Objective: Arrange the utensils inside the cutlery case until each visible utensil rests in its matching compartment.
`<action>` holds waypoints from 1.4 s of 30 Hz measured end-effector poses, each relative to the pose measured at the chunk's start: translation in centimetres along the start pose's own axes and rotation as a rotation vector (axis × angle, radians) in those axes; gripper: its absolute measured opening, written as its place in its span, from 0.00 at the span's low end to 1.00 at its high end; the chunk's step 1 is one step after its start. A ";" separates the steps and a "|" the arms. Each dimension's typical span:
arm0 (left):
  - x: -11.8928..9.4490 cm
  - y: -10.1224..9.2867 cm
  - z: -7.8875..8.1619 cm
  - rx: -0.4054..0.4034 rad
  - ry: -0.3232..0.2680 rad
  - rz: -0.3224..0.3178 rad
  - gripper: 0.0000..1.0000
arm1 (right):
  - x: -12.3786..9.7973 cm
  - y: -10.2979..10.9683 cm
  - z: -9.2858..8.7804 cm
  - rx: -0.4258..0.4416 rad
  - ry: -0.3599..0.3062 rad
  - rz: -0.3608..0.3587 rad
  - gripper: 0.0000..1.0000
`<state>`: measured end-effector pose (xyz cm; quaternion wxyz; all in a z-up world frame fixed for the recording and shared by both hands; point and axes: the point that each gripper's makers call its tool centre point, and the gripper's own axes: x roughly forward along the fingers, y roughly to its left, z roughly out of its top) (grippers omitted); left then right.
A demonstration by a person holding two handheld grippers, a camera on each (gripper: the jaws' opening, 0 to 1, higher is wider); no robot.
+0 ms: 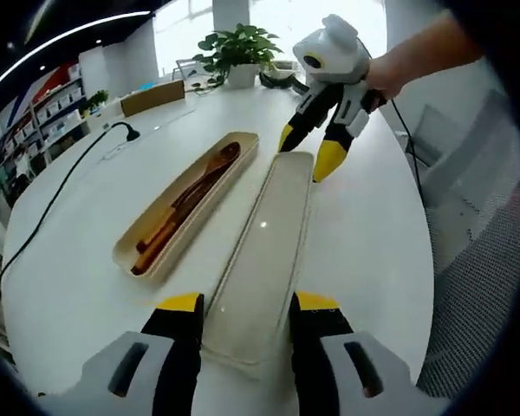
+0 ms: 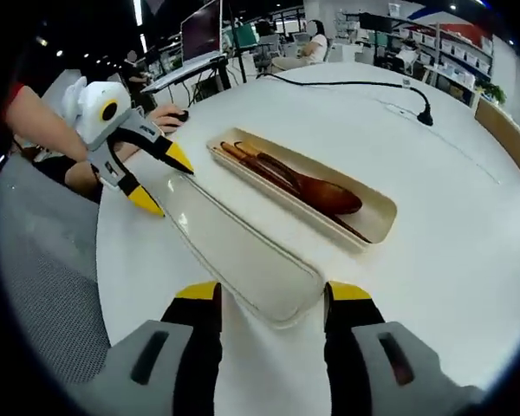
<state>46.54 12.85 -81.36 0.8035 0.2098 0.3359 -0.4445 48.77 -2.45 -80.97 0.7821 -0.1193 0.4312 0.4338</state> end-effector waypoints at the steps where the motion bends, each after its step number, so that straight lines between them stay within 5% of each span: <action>1: 0.0 0.0 0.0 -0.001 0.003 -0.008 0.41 | -0.1 0.1 -0.2 0.012 0.013 0.007 0.42; 3: -0.2 -0.3 -0.3 -0.006 0.010 -0.048 0.40 | -0.5 -0.2 -0.7 0.024 0.045 -0.016 0.30; 5: -0.1 -0.2 -0.4 0.040 0.008 -0.067 0.39 | -1.0 -0.2 -0.4 -0.074 0.025 -0.048 0.26; 7: -0.2 -0.4 -0.4 0.051 0.015 -0.077 0.39 | -0.7 0.2 0.2 -0.168 -0.014 -0.063 0.40; 9: -0.2 -0.5 -0.5 0.068 0.020 -0.091 0.39 | -0.5 0.1 -0.2 -0.188 0.035 -0.078 0.52; 11: -0.3 -0.8 -0.6 0.092 0.029 -0.116 0.39 | -0.1 0.1 0.2 -0.283 0.030 -0.086 0.49; 15: -0.8 -1.5 -1.1 0.177 0.049 -0.195 0.38 | 1.0 1.4 -0.5 -0.304 0.077 -0.027 0.56; 22: -1.1 -1.4 -1.3 0.183 0.063 -0.241 0.38 | 1.1 3.2 -0.8 -0.386 0.083 0.013 0.42; 24: -1.1 -1.5 -1.4 0.218 0.069 -0.244 0.38 | 0.8 3.6 -1.7 -0.302 0.132 0.039 0.41; 26: -1.1 -1.6 -1.3 0.262 0.073 -0.231 0.38 | 0.8 3.4 -1.2 -0.315 0.108 0.054 0.40; 29: -1.1 -1.4 -1.3 0.234 0.084 -0.225 0.38 | 0.2 4.4 -1.1 -0.090 0.109 0.158 0.40; 33: -1.1 -1.3 -1.3 0.229 0.102 -0.220 0.32 | -0.3 4.9 -1.1 0.024 0.102 0.225 0.40; 35: -1.1 -1.3 -1.3 0.241 0.109 -0.229 0.31 | -0.3 5.7 -1.0 -0.082 0.059 0.240 0.34; 37: -1.1 -1.2 -1.4 0.269 0.124 -0.255 0.27 | -0.3 5.9 -2.0 -0.297 0.107 0.179 0.25; 39: -1.3 -0.6 -1.8 0.280 0.157 -0.248 0.10 | 0.5 6.4 -2.0 -0.327 0.080 0.149 0.19; 40: -1.5 -0.4 -1.9 0.335 0.160 -0.274 0.09 | 0.6 5.9 -2.9 -0.308 0.123 0.112 0.19; 41: -1.6 -0.3 -1.9 0.295 0.159 -0.254 0.09 | 0.4 6.4 -2.5 -0.285 0.067 0.100 0.16; 42: -1.5 -0.4 -1.8 0.290 0.160 -0.256 0.09 | 0.3 5.2 -2.3 -0.371 0.073 0.077 0.12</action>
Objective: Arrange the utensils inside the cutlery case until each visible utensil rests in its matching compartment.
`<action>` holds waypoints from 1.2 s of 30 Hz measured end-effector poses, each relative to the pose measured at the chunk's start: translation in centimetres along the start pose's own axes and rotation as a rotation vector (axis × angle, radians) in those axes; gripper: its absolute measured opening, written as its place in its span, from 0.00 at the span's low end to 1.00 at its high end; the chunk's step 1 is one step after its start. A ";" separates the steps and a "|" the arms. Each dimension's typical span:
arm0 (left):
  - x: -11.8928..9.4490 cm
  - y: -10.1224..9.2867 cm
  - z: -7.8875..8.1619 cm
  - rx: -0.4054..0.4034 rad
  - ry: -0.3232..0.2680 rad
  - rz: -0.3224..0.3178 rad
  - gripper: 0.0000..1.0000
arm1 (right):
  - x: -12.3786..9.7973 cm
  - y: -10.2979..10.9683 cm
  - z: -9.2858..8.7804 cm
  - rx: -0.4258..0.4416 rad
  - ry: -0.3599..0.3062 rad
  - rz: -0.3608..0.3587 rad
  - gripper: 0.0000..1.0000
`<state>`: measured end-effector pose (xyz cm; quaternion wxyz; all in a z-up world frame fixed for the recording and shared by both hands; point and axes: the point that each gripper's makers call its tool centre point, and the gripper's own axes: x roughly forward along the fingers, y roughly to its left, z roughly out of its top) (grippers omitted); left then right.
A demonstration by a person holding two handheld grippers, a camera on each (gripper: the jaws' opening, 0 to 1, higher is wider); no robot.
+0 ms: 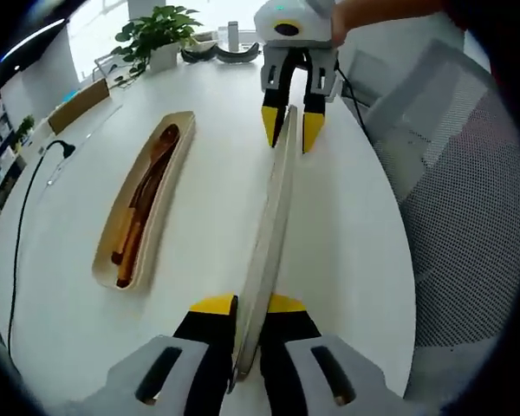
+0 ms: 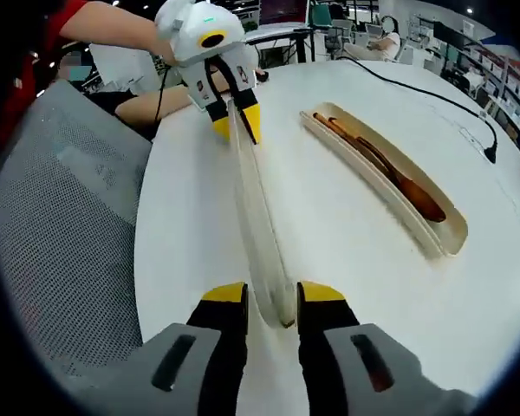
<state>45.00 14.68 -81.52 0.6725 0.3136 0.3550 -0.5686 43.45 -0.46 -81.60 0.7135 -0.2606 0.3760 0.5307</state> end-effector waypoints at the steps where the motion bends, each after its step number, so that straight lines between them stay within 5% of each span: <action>1: 0.0 0.0 0.0 0.006 0.002 0.001 0.10 | 0.1 0.3 0.2 0.022 -0.014 0.013 0.10; 3: 0.0 -0.1 0.0 0.022 0.008 0.008 0.10 | -0.1 0.8 0.7 0.241 -0.063 0.075 0.11; 7: -0.1 -0.1 -0.1 0.022 0.004 0.009 0.11 | -1.1 -1.0 1.1 0.486 -0.255 0.070 0.15; 8: -0.1 -0.1 -0.1 0.046 0.002 0.012 0.12 | -1.3 -0.7 0.8 0.466 -0.249 0.082 0.15; 9: -0.1 0.1 -0.1 0.048 0.003 0.020 0.13 | -1.3 -0.2 -0.1 0.346 -0.202 0.083 0.13; 14: -0.3 2.1 -0.2 -0.013 0.011 0.108 0.34 | -1.9 1.7 0.9 0.410 -0.221 0.211 0.07; 17: -0.5 2.6 0.4 0.109 -0.007 0.149 0.44 | -2.7 3.3 1.9 0.591 -0.231 0.370 0.05; 19: -0.3 2.3 0.7 0.149 -0.012 0.140 0.47 | -2.8 3.4 1.6 0.623 -0.201 0.399 0.04; 22: -0.1 1.9 1.1 0.155 -0.016 0.124 0.51 | -4.0 5.2 2.2 0.692 -0.172 0.577 0.01; 26: 0.1 1.1 1.5 0.225 -0.005 0.115 0.46 | -5.0 5.3 4.1 0.836 -0.167 0.643 0.01; 29: 0.1 0.9 1.7 0.277 0.000 0.130 0.43 | -5.5 5.4 4.9 0.825 -0.153 0.680 0.00; 31: 0.1 0.8 1.8 0.276 0.002 0.126 0.43 | -6.3 6.1 5.7 0.913 -0.110 0.780 0.00; 32: 0.1 0.9 1.8 0.274 0.009 0.134 0.43 | -5.9 5.5 6.1 0.870 -0.143 0.729 0.00; 36: 0.2 0.6 1.7 0.215 -0.011 0.098 0.50 | -6.2 5.5 7.0 0.914 -0.135 0.794 0.00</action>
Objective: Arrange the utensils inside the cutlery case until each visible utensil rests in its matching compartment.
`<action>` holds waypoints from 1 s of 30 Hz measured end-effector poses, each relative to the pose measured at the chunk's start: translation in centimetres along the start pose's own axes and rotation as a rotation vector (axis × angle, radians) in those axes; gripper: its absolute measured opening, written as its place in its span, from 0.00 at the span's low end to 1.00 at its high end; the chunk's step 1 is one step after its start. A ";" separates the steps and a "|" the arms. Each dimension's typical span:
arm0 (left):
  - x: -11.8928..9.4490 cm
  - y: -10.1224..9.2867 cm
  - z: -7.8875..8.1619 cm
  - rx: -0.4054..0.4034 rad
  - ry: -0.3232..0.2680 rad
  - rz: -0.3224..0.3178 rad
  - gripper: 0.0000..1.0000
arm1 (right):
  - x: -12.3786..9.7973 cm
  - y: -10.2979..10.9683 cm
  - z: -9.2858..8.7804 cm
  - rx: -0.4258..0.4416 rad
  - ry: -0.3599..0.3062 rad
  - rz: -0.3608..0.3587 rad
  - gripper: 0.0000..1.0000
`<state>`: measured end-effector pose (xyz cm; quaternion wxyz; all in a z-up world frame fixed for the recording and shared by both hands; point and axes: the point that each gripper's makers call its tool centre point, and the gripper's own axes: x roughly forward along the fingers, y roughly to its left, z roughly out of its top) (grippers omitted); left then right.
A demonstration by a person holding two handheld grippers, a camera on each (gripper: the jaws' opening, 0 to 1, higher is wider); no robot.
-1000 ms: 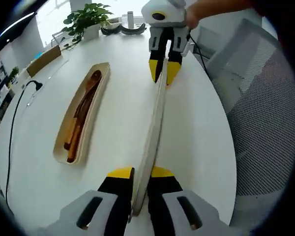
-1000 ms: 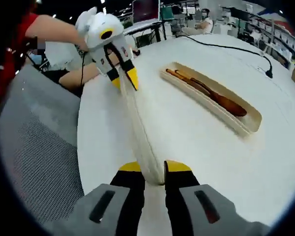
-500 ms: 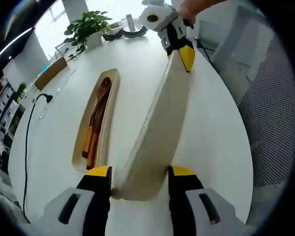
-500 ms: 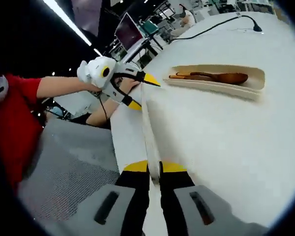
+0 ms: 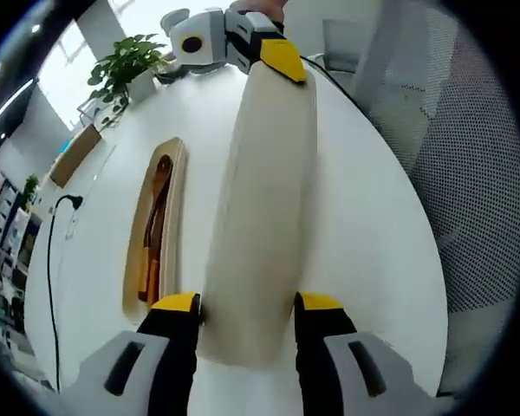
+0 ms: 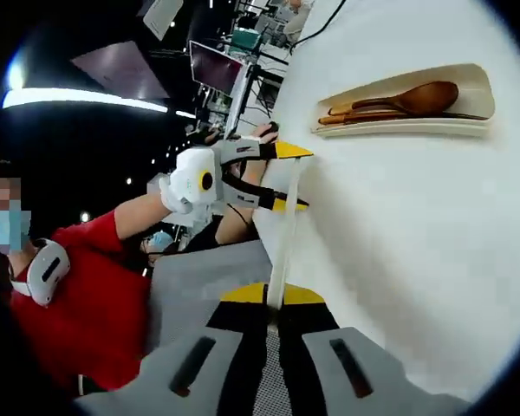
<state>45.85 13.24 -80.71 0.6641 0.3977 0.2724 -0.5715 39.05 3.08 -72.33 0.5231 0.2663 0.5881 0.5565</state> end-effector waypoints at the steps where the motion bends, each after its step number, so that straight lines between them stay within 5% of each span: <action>1: 0.0 -0.2 0.0 0.012 -0.003 -0.008 0.50 | -0.1 0.4 -0.5 0.033 0.036 0.022 0.00; 3: 0.0 -0.5 0.1 0.017 -0.008 -0.023 0.50 | -0.1 -0.3 -0.3 -0.006 0.043 -0.007 0.00; 7: 0.3 -1.3 0.2 -0.006 -0.007 -0.060 0.47 | -0.3 -0.7 0.6 0.057 0.014 -0.018 0.00; 9: 0.2 -1.4 -0.1 -0.078 0.001 -0.063 0.44 | -0.7 -2.9 1.8 0.066 -0.069 -0.133 0.02; 12: 0.2 -1.5 -0.5 -0.151 0.001 -0.057 0.43 | -1.7 -3.8 4.3 0.125 -0.270 -0.152 0.04; 14: 0.2 -1.6 -0.5 -0.216 -0.008 -0.055 0.42 | -2.3 -5.3 4.6 0.126 -0.332 -0.220 0.06; 21: 0.2 -1.6 -0.7 -0.251 -0.008 -0.053 0.42 | -2.0 -4.7 4.2 0.263 -0.467 -0.090 0.04; 30: -0.4 -1.4 -0.3 -0.274 0.014 -0.099 0.41 | -2.5 -3.3 5.7 0.221 -0.500 -0.068 0.02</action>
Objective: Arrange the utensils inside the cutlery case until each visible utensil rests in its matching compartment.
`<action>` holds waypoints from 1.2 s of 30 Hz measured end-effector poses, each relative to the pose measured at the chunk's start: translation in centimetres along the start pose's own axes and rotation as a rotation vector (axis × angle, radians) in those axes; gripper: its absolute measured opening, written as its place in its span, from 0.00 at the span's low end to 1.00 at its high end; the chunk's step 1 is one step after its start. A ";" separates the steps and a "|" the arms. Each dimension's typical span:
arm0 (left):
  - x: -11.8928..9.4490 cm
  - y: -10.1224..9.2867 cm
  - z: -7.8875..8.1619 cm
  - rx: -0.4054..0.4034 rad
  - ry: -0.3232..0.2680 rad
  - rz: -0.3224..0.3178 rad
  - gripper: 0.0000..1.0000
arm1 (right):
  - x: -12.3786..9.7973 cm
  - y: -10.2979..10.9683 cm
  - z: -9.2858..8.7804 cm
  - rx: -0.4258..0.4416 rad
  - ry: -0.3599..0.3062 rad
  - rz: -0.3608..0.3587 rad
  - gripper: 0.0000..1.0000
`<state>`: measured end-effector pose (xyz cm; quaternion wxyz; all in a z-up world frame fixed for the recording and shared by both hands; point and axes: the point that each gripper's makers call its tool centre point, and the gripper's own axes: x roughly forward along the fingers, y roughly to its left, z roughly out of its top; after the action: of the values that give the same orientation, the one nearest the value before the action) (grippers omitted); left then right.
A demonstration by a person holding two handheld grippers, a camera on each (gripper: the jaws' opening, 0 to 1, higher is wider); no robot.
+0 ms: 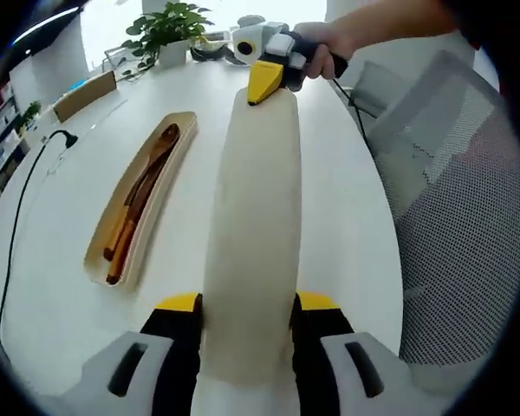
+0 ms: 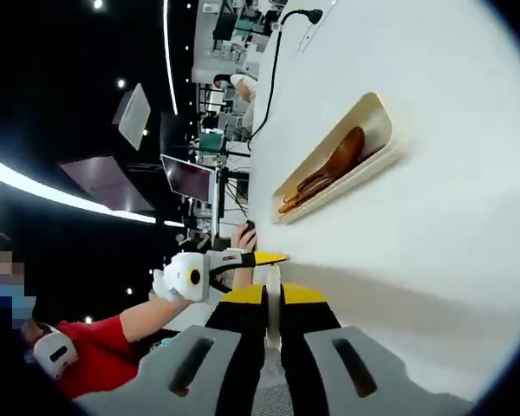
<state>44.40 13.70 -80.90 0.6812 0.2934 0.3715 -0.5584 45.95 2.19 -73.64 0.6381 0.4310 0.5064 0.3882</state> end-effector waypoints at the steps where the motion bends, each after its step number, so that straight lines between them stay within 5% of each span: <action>1: -0.2 0.2 0.1 0.007 0.000 0.003 0.41 | 0.0 0.1 0.2 0.001 0.001 -0.002 0.02; 4: -0.9 1.1 0.9 -0.004 -0.009 0.014 0.41 | -0.2 0.5 1.5 -0.020 -0.005 -0.012 0.03; 20: -2.7 6.2 4.1 0.077 0.037 0.102 0.41 | -1.1 -1.9 7.0 -0.207 -0.074 -0.394 0.16; 36: -2.1 10.2 6.8 0.055 0.094 0.097 0.41 | -2.2 -2.6 12.5 -0.282 -0.082 -0.588 0.19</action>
<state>55.41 11.39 -75.59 0.6809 0.3558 0.3729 -0.5203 57.94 -2.68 -73.96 0.7962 0.1890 0.5240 0.2361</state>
